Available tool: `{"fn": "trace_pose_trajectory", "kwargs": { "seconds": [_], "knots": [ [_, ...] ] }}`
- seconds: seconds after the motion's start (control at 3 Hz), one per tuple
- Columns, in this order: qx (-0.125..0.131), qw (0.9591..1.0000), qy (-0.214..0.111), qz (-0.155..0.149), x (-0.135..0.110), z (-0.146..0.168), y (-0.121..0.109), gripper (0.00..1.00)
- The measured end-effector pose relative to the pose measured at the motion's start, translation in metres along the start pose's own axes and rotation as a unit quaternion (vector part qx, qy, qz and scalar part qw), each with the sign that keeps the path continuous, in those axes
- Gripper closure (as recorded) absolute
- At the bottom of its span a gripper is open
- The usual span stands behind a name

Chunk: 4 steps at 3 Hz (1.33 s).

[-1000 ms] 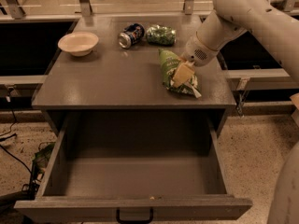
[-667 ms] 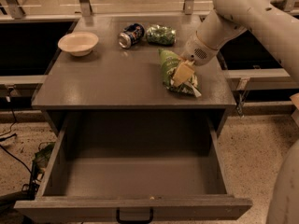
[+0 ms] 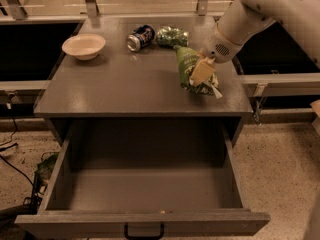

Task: Place green jalapeno chip bag into top drawer

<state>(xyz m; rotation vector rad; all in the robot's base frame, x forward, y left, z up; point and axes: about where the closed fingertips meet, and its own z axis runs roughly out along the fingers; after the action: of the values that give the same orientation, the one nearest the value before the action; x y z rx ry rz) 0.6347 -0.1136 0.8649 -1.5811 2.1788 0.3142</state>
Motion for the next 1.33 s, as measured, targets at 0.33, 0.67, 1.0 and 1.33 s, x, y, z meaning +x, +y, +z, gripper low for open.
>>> {"fn": "trace_pose_trajectory", "kwargs": {
  "seconds": [0.33,0.67,1.0,1.33],
  "knots": [
    [0.018,0.9998,0.000,-0.009,-0.001,-0.030,0.014,1.00],
    [0.047,0.9986,-0.008,-0.024,-0.004,-0.066,0.048,1.00],
    [0.069,0.9967,-0.015,-0.040,0.004,-0.102,0.099,1.00],
    [0.069,0.9967,-0.016,-0.040,0.004,-0.102,0.099,1.00]
  ]
}}
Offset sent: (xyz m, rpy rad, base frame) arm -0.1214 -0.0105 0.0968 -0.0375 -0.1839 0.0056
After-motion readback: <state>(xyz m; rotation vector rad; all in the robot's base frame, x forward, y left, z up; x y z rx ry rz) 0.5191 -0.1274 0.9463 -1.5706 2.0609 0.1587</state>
